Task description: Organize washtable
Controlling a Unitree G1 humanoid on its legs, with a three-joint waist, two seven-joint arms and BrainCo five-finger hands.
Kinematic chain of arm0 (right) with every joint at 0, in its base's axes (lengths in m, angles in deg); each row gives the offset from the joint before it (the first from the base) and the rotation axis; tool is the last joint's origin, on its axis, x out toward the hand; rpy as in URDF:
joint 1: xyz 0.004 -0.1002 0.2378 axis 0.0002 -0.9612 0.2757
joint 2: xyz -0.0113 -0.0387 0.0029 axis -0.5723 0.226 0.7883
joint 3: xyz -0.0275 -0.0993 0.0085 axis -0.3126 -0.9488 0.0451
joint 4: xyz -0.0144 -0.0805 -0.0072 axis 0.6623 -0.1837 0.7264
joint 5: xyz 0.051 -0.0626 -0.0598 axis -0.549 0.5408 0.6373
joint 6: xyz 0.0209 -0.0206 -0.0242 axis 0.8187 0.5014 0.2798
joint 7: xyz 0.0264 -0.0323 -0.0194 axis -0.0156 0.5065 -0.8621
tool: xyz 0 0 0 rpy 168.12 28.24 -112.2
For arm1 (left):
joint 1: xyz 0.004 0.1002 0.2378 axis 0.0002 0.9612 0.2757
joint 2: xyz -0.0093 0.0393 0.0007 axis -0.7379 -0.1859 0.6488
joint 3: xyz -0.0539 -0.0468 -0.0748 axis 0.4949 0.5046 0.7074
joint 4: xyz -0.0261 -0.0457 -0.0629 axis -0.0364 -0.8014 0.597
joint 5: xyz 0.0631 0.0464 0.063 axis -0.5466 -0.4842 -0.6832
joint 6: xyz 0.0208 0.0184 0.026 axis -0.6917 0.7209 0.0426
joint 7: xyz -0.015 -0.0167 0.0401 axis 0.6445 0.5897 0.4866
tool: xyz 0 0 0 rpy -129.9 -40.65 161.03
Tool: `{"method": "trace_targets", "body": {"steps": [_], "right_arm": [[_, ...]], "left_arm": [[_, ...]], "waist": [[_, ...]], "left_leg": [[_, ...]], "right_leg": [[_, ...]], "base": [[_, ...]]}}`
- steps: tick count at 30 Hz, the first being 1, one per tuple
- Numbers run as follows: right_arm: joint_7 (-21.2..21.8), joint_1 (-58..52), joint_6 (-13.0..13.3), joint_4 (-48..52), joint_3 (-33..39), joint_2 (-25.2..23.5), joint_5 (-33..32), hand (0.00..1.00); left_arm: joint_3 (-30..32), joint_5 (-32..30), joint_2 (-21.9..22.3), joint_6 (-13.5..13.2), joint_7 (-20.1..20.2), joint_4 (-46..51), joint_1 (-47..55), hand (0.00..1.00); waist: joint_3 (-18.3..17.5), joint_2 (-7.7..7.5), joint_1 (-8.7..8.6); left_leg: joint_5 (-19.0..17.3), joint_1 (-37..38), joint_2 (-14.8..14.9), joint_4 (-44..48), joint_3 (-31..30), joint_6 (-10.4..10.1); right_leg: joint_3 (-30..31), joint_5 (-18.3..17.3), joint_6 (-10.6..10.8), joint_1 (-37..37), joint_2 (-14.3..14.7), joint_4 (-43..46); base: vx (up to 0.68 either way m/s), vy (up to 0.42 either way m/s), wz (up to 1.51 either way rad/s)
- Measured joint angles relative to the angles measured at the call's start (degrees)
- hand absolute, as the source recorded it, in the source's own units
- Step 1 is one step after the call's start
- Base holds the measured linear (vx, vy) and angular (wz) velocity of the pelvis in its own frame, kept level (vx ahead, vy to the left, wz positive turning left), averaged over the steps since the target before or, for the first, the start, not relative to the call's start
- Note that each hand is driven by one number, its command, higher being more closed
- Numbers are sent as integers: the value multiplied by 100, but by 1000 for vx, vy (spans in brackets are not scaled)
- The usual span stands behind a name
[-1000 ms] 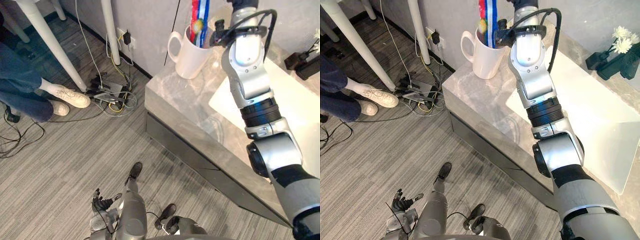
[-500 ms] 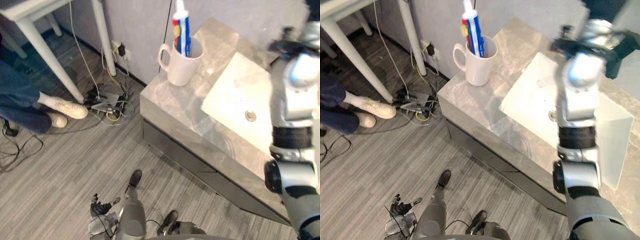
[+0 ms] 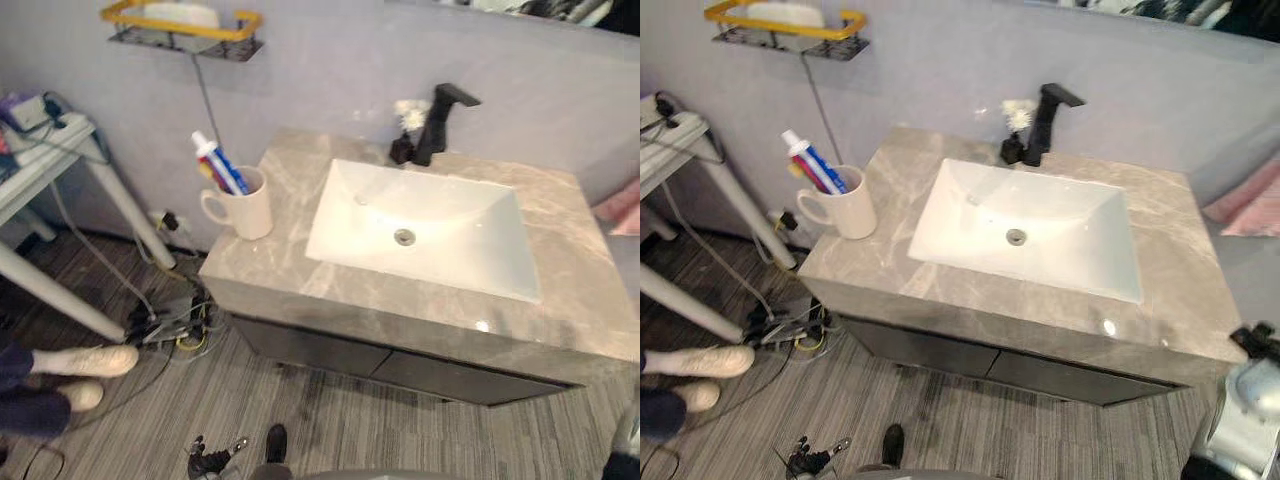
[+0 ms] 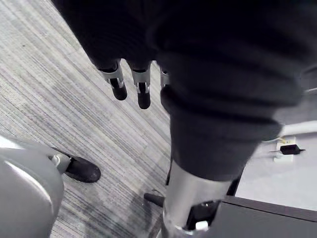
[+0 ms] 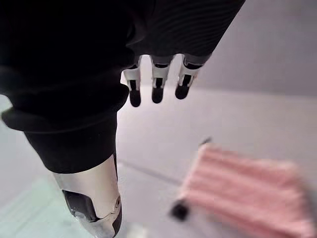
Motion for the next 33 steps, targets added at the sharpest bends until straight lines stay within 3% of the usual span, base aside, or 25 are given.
{"method": "trace_targets", "body": {"steps": [3, 5, 10, 13, 16, 24, 25, 30, 33], "right_arm": [[140, -610, -185, -725, 509, -742, -231, 0], [272, -838, -192, -1199, 709, -1026, -427, 0], [850, -977, -301, -3295, 1180, -1450, -1121, 0], [1249, -886, -496, -4456, 1284, -1670, -1351, 0], [1492, -797, -792, -4994, 1096, -1669, -1326, 0], [1747, -103, -933, -5663, 99, -1696, -1056, 0], [1751, -57, -932, -5666, 27, -1695, -1047, 0], [1781, 146, -930, -5743, -195, -1700, -842, 0], [1781, 109, -925, -5828, -255, -1702, -825, 0]], "left_arm": [[292, 14, 134, 4, 37, 7, 11, 0], [496, 23, 220, 6, 129, 38, 21, 0], [882, 57, 256, 5, 140, 76, -78, 0], [1109, 65, 274, 13, 173, 72, -142, 0], [1322, 58, 322, 16, 238, 71, -159, 0], [1314, 191, 381, 56, 236, 39, -241, 0], [1312, 254, 381, 56, 227, 38, -262, 100], [1305, 745, 364, 53, 71, 238, -397, 100], [1307, 1122, 330, 7, -230, 1510, -396, 100]], "waist": [[-17, 12, -21], [-41, 57, -154], [-54, 55, -179], [-47, 58, -168], [-38, 89, -152], [95, -44, -131], [118, -18, -131], [279, -136, -121], [277, -151, -95]], "left_leg": [[-85, 176, 12, -2, 150, -5], [-131, 227, 6, -2, 164, -5], [-164, 255, -19, -2, 205, 15], [-199, 293, -60, -4, 202, 62], [-246, 360, -165, -5, 188, 97], [-375, 585, -364, -7, 160, 109], [-382, 590, -397, -7, 151, 109], [-464, 623, -475, -8, 67, 141], [-476, 615, -435, -7, -8, 121]], "right_leg": [[123, -1, 0, 63, 15, -24], [119, 0, 1, 143, -4, -87], [121, 4, 14, 165, -51, -93], [81, 3, 14, 242, -93, -143], [14, -4, 25, 365, -192, -191], [-95, 14, 60, 753, -345, -402], [-114, 14, 60, 775, -349, -413], [-253, 14, 59, 931, -416, -524], [-378, 20, 64, 933, -419, -412]], "base": [[-39, -4, -25], [-14, 4, -5], [-2, 16, -1], [22, 17, 6], [50, 38, 9], [52, 22, 5], [66, 3, 11], [40, 4, 10], [63, -26, 13]]}}
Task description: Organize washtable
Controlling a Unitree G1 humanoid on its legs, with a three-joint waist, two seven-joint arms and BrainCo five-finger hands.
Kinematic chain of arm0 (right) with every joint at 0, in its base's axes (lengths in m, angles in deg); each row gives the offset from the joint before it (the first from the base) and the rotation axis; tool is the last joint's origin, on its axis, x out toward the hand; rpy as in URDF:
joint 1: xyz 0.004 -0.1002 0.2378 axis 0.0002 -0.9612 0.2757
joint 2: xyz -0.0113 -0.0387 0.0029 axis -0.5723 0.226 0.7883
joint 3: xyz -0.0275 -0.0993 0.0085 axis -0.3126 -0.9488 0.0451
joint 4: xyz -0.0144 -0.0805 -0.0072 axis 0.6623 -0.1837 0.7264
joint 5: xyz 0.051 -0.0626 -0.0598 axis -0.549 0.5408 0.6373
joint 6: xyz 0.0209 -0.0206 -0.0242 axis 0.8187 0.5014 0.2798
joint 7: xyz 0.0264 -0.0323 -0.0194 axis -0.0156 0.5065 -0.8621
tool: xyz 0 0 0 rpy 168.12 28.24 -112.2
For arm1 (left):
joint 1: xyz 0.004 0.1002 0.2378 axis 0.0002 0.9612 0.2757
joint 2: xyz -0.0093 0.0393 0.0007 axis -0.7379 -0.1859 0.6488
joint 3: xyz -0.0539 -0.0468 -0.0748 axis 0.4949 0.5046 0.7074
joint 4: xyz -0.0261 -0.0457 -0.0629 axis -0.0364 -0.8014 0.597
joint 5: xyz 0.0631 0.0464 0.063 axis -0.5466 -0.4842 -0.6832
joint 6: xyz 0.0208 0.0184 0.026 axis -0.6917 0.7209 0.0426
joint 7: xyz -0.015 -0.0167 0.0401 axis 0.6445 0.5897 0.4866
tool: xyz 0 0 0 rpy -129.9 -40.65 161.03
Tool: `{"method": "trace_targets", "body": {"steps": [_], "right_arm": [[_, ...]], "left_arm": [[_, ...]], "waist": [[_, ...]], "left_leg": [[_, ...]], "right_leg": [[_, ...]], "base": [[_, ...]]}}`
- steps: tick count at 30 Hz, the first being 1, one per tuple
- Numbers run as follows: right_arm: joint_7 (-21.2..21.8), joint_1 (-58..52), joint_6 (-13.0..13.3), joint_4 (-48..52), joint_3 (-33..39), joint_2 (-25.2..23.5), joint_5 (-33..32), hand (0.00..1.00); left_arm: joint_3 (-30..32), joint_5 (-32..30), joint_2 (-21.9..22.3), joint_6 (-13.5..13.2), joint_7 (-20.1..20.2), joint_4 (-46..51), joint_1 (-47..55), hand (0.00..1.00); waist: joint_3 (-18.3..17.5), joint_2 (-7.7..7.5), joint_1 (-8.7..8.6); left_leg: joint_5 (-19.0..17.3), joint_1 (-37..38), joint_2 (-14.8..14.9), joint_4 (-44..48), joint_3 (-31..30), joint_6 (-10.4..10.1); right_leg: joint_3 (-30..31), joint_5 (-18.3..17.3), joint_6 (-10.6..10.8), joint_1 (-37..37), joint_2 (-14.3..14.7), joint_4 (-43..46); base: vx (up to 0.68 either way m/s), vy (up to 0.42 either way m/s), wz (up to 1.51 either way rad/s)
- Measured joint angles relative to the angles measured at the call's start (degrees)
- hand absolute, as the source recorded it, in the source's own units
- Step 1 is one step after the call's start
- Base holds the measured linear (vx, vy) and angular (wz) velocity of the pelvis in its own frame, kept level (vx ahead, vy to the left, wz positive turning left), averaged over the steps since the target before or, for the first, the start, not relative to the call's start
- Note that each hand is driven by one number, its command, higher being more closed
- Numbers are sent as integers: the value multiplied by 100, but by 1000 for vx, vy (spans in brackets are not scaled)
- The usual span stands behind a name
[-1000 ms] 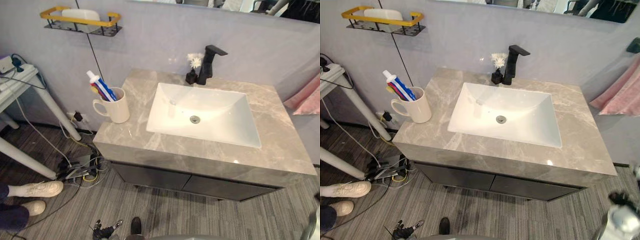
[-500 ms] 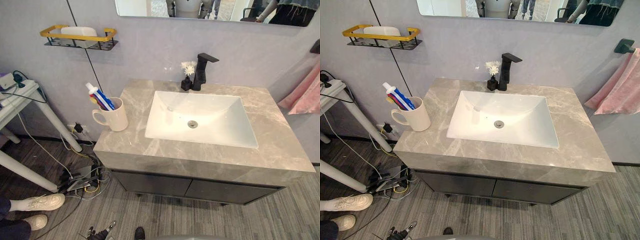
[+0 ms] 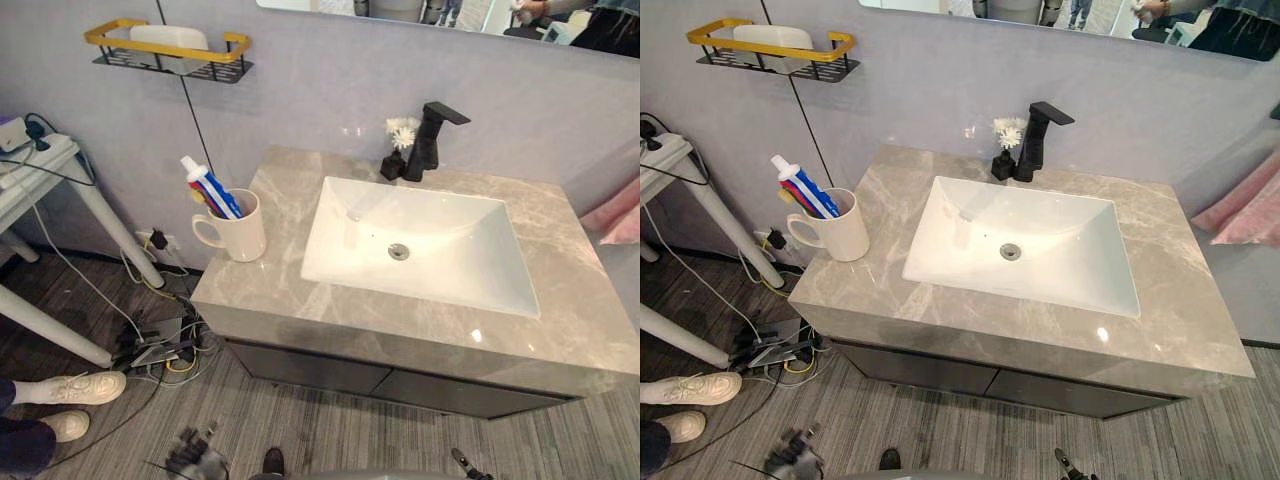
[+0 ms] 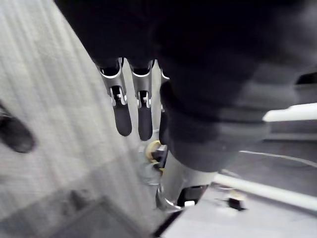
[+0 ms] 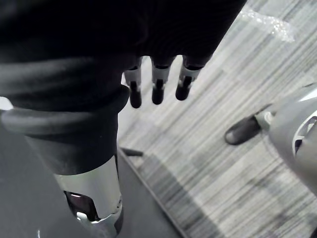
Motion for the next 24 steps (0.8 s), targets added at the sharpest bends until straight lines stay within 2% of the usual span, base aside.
{"method": "trace_targets", "body": {"steps": [5, 8, 10, 15, 18, 20, 24], "right_arm": [[-56, -224, 28, 3, -533, 7, 94, 0], [-55, -254, 35, 62, -798, -41, 221, 0], [-50, -257, 56, 105, -958, -52, 224, 0], [-35, -257, 110, 180, -1343, -24, 267, 0], [-39, -300, 111, 250, -1461, -14, 408, 0], [-16, -371, 97, 259, -1575, 5, 450, 0], [46, -396, 25, 282, -1587, 3, 521, 0]], "left_arm": [[-106, 78, -249, -360, -673, 3091, -40, 100], [-334, -209, -251, -517, -940, 4544, 130, 100], [-524, -443, -247, -552, -961, 5019, 287, 100], [-1799, -522, -206, -580, -737, 6180, 585, 100], [-2598, -500, -216, -594, -318, 6553, 734, 100], [-2845, -462, -204, -588, -46, 6551, 764, 100], [-2996, -287, -173, -566, 229, 6508, 880, 100]], "waist": [[-12, 25, 110], [-32, 54, 124], [-41, 83, 123], [-39, 221, 128], [-44, 317, 114], [-48, 334, 115], [-53, 341, 116]], "left_leg": [[-3, 12, 28, 2, -179, -4], [4, 13, 12, 7, -230, 1], [5, 11, 1, 7, -237, 2], [31, -12, 13, 1, -291, 32], [13, -77, 26, 0, -290, 54], [-8, -90, 43, -1, -267, 28], [0, -101, 137, 0, -193, 23]], "right_leg": [[-94, 1, -1, -50, 6, 348], [-137, 12, -18, -91, -15, 443], [-141, 13, -20, -90, -16, 443], [-144, 15, -18, -80, -6, 443], [-138, 16, -17, -111, 4, 439], [-135, 16, -17, -127, 19, 420], [-116, 58, -78, -192, 96, 406]], "base": [[42, -5, 15], [44, 15, 11], [8, 7, 2], [-22, -1, 4], [-60, -7, -3], [-61, -10, -7], [-30, -25, -14]]}}
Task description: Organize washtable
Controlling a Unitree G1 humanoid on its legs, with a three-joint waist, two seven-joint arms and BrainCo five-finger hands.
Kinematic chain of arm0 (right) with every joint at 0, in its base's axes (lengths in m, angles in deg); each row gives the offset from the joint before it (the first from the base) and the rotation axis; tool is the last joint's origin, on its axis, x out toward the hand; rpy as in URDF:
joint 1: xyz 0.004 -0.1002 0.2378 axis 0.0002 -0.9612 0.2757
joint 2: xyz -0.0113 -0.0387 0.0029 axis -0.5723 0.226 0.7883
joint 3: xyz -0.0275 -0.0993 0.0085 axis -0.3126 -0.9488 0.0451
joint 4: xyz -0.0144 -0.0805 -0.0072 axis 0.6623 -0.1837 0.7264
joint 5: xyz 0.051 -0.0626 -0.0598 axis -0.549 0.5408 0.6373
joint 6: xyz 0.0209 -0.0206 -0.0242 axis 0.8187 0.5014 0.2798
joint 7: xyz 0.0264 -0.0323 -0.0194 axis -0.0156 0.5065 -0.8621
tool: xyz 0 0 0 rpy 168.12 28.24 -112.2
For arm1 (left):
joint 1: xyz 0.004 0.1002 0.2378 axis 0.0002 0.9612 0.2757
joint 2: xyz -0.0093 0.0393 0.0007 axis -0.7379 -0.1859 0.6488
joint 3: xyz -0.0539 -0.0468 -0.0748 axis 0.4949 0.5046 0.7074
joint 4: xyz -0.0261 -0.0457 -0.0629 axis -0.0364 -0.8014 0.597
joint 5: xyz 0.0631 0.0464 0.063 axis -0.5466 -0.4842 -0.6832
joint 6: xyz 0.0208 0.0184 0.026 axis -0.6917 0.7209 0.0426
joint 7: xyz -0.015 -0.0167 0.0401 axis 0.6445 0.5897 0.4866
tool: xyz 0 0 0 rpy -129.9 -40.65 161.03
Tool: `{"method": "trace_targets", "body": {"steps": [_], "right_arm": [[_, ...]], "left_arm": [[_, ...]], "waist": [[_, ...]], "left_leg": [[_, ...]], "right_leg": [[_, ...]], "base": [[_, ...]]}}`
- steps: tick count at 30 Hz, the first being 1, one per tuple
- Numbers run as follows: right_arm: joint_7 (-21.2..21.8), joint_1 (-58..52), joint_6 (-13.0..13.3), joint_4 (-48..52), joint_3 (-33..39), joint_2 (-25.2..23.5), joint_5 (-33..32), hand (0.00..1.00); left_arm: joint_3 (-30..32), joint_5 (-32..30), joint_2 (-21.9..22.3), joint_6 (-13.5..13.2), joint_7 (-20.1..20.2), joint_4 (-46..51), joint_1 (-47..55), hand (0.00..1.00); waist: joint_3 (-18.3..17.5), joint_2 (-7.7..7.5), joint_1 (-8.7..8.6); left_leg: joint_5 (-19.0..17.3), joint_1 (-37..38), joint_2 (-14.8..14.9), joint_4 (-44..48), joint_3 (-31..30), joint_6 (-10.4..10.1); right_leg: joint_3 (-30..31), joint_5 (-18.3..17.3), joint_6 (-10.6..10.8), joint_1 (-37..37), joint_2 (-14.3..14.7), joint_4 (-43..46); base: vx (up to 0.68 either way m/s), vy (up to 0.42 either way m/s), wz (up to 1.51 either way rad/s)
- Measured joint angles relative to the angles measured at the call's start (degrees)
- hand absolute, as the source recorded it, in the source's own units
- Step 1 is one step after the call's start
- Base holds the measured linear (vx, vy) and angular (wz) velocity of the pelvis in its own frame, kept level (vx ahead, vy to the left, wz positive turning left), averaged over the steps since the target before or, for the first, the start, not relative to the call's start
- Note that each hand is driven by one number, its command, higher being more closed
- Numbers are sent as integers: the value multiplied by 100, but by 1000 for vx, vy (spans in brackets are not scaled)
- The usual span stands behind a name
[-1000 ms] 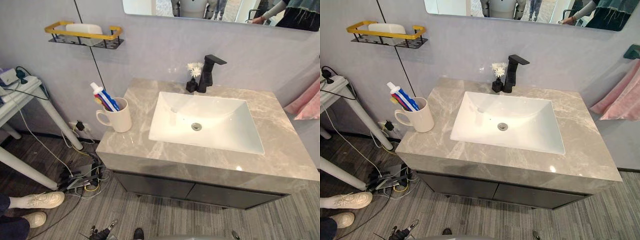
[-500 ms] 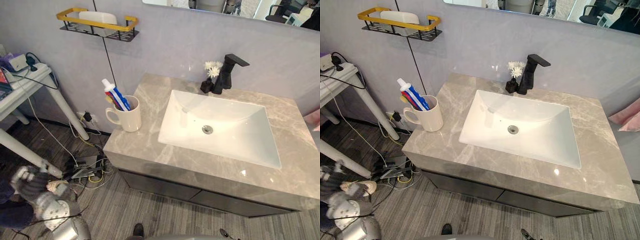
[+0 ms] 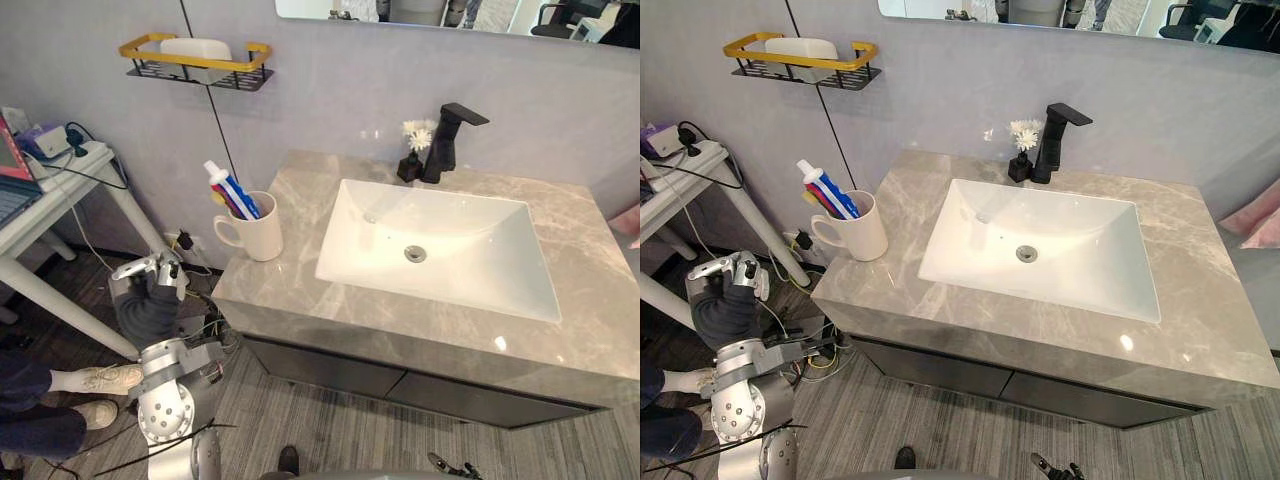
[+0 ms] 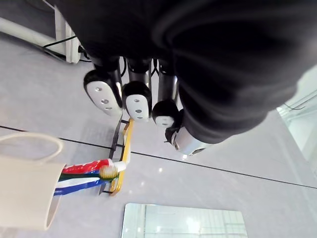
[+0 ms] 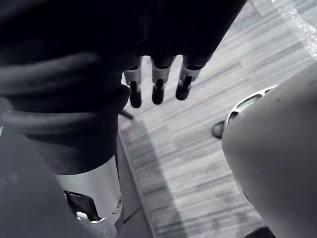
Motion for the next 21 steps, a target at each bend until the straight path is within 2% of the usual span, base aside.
{"method": "trace_targets", "body": {"steps": [7, 9, 15, 21], "right_arm": [[8, -56, -40, 29, -375, 39, 271, 0], [10, -70, -46, 24, -434, 44, 344, 0], [27, -104, -90, 41, -604, 62, 428, 0], [24, -115, -131, 82, -804, 74, 497, 0]], "left_arm": [[-662, 11, -56, 380, 254, -836, -60, 100], [-703, -16, -61, 482, 253, -1021, -220, 100], [-816, -390, -65, 791, 252, -1434, -570, 100], [-899, -441, -59, 908, 267, -1669, -695, 100]], "waist": [[-67, -88, 4], [-118, -131, 6], [-264, -125, -1], [-286, -154, -5]], "left_leg": [[41, -39, 87, 2, 137, -44], [75, -56, 98, 2, 168, -49], [96, -17, 119, 2, 286, -77], [88, -43, 153, 1, 334, -73]], "right_leg": [[140, 21, 25, -23, 86, -126], [163, 21, 25, -23, 101, -197], [301, 26, 35, -31, 114, -248], [369, 29, 40, -69, 143, -295]], "base": [[-11, -17, -6], [-5, -28, -8], [-7, -9, -10], [-30, -11, -6]]}}
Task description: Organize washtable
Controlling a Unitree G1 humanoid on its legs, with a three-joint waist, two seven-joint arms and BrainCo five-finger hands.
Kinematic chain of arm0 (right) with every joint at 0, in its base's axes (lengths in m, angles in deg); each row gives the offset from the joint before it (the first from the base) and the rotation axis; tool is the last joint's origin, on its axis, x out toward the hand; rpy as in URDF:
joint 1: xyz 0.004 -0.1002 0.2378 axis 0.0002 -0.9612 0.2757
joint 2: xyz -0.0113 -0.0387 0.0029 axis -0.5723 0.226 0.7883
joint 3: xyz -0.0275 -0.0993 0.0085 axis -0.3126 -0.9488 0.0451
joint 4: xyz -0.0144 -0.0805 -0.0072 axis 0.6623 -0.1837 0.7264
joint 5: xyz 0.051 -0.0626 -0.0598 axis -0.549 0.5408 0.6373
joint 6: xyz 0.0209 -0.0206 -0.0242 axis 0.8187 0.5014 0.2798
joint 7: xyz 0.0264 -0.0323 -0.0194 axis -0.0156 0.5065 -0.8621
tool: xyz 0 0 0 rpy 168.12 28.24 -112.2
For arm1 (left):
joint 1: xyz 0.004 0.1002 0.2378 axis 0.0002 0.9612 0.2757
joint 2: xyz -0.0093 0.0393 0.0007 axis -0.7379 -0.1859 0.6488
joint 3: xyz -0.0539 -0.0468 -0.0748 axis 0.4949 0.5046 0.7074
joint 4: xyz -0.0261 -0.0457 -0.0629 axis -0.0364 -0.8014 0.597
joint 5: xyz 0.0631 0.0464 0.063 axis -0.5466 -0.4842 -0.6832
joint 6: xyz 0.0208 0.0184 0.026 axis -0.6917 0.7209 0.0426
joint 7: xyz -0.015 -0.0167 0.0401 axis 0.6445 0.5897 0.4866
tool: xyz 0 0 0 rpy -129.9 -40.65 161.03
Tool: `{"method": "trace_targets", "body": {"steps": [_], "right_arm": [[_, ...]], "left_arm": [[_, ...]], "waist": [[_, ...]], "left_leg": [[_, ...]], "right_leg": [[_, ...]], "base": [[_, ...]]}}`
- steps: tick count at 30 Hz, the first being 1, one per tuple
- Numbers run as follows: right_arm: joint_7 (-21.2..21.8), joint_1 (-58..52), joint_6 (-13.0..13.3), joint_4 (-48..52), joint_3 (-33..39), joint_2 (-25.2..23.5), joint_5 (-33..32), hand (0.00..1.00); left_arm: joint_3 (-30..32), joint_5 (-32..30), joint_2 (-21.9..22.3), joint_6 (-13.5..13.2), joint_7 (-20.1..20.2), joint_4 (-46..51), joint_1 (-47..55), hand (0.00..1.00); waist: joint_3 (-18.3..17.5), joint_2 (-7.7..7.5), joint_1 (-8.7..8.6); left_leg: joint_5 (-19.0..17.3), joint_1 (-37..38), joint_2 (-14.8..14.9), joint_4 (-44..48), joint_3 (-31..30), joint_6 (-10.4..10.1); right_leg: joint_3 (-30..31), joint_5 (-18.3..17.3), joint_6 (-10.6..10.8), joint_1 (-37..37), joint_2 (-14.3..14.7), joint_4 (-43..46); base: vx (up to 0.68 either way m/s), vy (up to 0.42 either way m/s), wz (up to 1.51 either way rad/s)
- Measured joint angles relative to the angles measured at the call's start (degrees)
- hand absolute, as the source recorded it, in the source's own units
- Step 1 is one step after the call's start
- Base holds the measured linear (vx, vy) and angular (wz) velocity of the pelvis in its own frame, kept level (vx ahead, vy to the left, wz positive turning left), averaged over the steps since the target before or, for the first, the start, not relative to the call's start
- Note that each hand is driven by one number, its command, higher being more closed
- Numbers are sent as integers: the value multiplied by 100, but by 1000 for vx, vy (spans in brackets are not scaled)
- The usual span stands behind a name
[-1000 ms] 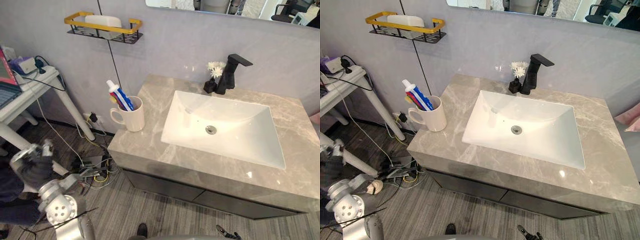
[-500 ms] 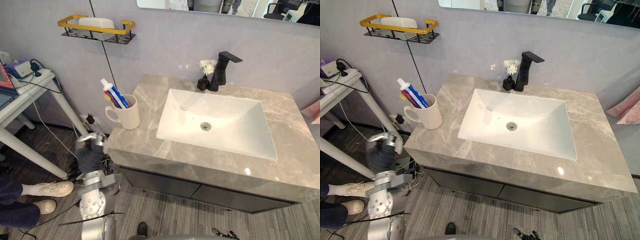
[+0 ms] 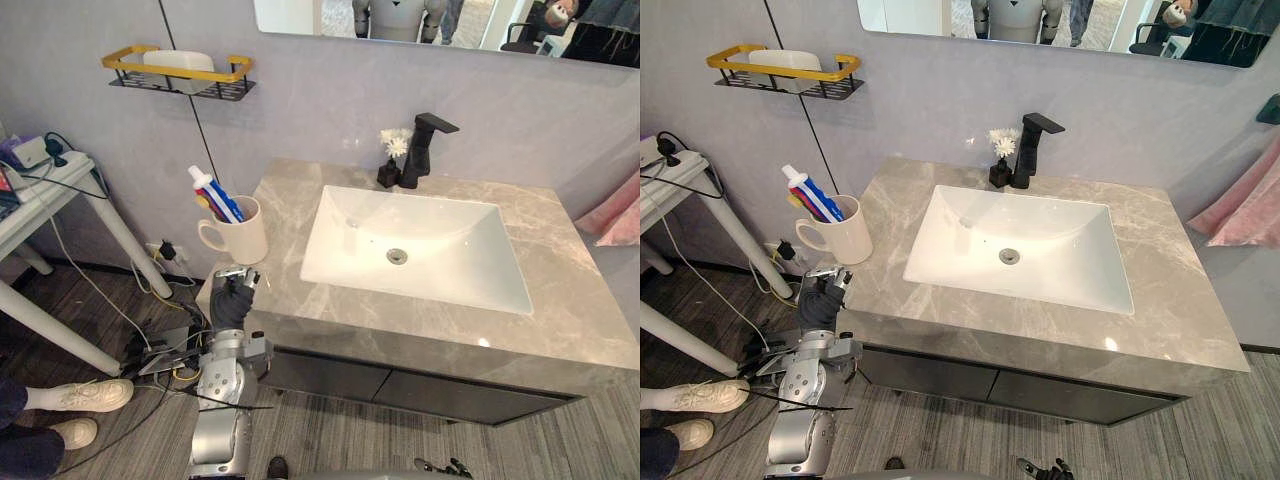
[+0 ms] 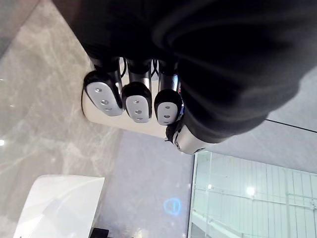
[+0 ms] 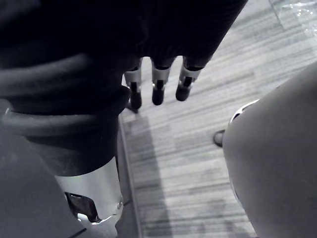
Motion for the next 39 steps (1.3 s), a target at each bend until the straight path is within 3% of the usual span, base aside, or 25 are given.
{"method": "trace_targets", "body": {"steps": [17, 39], "right_arm": [[-2, -96, -37, 130, -67, 15, 51, 0], [-11, -78, -36, 355, -538, 53, 36, 0]], "left_arm": [[-225, 10, 7, 199, -25, -718, -606, 100], [9, 235, -125, 291, -314, -732, -1122, 100]], "waist": [[-107, -97, -11], [-150, -103, -22]], "left_leg": [[80, -59, 75, 0, 198, -56], [122, -126, 100, 0, 269, -60]], "right_leg": [[236, 98, 32, -145, 59, -92], [299, 121, 25, -253, 79, -103]], "base": [[-13, -6, -6], [-2, -1, -1]]}}
